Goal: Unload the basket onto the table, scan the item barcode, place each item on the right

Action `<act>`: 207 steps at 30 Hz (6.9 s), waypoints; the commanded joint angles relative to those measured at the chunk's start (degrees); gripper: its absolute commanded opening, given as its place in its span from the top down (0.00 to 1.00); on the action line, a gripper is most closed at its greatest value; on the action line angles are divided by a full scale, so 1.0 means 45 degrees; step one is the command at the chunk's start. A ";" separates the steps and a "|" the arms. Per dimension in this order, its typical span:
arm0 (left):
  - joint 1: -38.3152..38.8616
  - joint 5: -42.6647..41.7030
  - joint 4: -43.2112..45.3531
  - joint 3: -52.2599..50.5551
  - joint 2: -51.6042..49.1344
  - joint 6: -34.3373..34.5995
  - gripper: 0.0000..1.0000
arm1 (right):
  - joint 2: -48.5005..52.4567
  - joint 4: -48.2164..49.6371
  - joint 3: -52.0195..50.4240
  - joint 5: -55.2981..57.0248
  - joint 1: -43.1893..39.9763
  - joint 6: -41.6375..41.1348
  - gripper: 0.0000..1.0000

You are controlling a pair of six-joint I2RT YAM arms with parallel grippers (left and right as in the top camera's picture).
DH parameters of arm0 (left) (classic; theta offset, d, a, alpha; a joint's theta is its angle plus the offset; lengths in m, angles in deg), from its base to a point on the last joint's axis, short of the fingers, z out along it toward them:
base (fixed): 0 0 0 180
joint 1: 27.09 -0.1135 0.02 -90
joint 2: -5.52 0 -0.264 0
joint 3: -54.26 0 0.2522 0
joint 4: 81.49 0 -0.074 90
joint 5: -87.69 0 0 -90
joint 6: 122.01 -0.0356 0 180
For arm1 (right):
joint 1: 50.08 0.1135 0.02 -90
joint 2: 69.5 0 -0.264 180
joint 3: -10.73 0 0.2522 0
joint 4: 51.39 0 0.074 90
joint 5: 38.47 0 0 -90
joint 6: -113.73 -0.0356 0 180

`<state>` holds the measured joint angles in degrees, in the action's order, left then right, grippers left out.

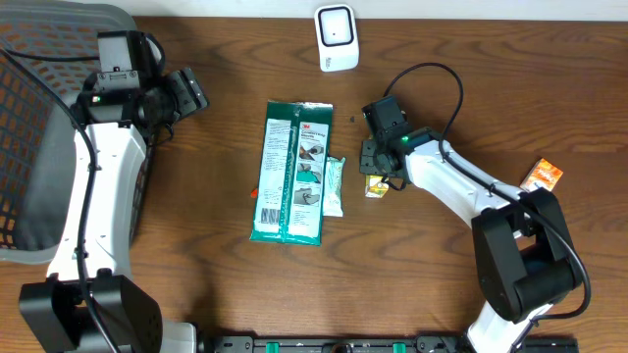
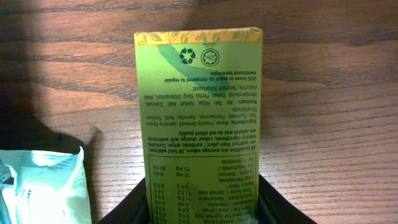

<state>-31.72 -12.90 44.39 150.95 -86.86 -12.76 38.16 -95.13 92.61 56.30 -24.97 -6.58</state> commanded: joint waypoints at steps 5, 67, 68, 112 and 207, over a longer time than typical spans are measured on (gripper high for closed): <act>-0.0019 -0.0063 -0.0039 0.0015 -0.0044 -0.0126 0.18 | -0.0622 -0.0151 0.0010 0.0155 0.0185 0.1156 0.64; -0.0019 -0.0063 -0.0039 0.0015 -0.0044 -0.0126 0.18 | 0.7101 0.2730 1.3124 -0.0126 -0.0860 0.3988 0.75; -0.0019 -0.0063 -0.0039 0.0015 -0.0044 -0.0126 0.18 | 0.7111 0.2837 1.3124 -0.0063 -0.0850 0.3988 0.75; -0.0019 -0.0063 -0.0039 0.0015 -0.0044 -0.0126 0.18 | 0.0928 -0.8412 1.3163 -0.0345 -0.3536 0.3517 0.80; -0.0015 -0.0316 -0.0199 0.0015 -0.0044 -0.0126 0.18 | 0.1394 -0.3949 0.4061 -1.0695 -0.2336 0.4235 0.10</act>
<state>-31.72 -12.93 44.28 150.95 -86.86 -12.78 44.48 -114.69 111.30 7.87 -39.60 20.02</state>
